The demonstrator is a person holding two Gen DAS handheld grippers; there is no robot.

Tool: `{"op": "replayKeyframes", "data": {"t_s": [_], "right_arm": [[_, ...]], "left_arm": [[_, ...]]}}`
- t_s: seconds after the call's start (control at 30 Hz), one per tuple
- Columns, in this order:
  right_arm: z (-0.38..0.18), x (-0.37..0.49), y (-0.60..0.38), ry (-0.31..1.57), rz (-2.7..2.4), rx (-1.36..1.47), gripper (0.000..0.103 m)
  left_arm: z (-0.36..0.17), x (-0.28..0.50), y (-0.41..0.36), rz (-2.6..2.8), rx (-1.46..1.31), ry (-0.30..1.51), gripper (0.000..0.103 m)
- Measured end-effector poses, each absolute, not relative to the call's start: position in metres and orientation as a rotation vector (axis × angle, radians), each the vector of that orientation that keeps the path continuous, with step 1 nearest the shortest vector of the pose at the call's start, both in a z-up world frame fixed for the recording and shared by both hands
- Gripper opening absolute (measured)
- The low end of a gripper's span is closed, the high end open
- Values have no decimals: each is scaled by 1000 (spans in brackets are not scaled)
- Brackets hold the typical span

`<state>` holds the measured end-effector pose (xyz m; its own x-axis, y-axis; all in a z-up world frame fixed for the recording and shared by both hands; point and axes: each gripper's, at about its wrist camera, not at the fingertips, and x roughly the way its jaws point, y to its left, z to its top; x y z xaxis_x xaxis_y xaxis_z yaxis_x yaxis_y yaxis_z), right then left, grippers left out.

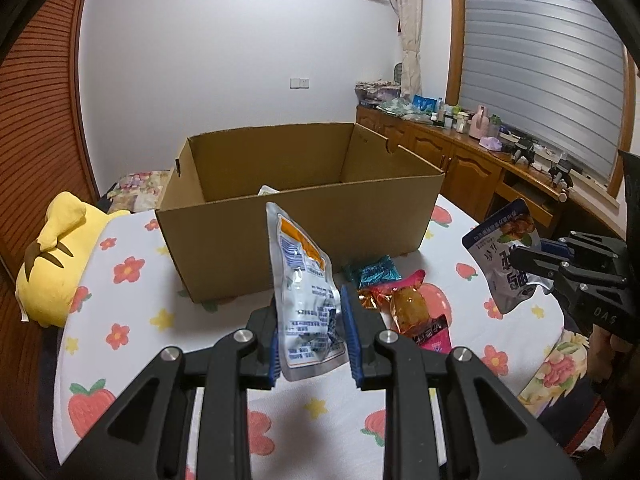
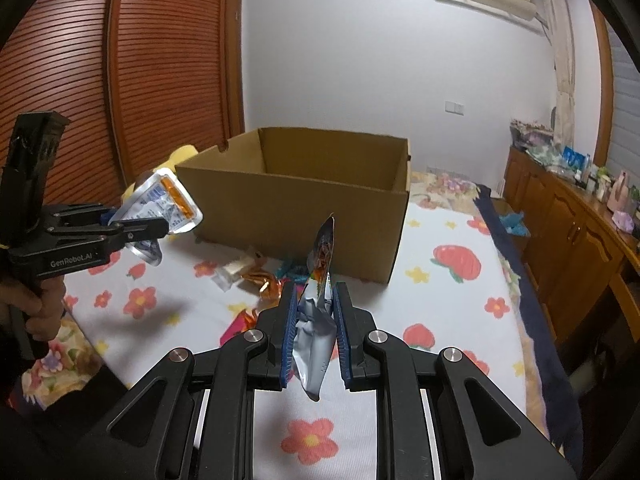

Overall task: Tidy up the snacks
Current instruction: 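Grasp the silver pouch with the left gripper while the right carries the white pouch toward the box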

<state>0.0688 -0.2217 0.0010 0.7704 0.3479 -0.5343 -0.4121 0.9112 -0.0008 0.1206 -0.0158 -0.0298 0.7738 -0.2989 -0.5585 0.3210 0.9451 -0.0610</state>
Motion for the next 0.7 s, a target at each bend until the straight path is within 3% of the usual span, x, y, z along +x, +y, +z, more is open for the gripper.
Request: {"op": "replayKeyframes", "data": {"t_s": [0.7], "right_arm": [[47,88,-199,472,454,-148,16]], "left_arm": [[7,127,-18,-334,58,531,24]]}}
